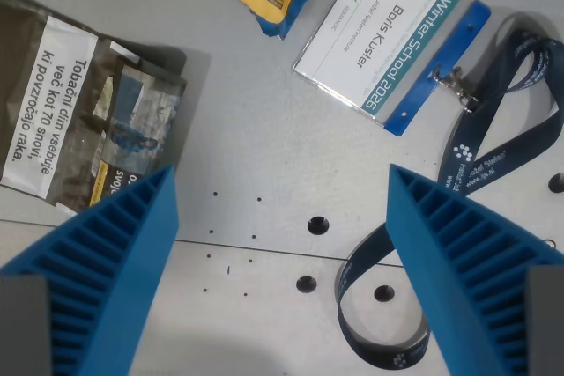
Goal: Move above the blue bag
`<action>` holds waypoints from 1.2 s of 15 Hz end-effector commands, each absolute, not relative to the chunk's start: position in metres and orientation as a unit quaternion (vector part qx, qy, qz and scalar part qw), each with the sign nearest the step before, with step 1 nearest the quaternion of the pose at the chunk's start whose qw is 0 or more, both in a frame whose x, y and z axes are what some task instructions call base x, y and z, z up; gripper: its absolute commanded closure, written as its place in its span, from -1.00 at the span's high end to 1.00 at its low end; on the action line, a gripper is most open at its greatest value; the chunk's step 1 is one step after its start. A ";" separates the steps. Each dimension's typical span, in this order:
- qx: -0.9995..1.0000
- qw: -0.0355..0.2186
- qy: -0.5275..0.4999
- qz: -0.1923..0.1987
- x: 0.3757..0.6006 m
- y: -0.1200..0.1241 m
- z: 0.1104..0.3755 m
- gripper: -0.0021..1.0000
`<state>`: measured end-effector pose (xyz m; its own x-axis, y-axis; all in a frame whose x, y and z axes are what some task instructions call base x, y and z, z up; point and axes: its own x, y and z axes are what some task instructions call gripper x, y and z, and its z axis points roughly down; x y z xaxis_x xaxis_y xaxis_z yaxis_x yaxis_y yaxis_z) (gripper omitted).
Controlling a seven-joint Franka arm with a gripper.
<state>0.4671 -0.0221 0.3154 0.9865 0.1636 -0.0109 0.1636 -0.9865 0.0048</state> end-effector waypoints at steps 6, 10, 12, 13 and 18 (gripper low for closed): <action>0.996 0.003 0.089 -0.002 0.467 -0.022 0.317 1.00; 0.994 0.003 0.114 0.000 0.469 -0.021 0.314 1.00; 0.992 0.003 0.130 0.003 0.470 -0.020 0.311 1.00; 0.990 0.003 0.138 0.004 0.472 -0.019 0.310 1.00; 0.981 0.001 0.194 0.010 0.478 -0.013 0.298 1.00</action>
<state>0.4750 -0.0140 0.2993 0.9688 0.2475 -0.0127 0.2476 -0.9688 0.0070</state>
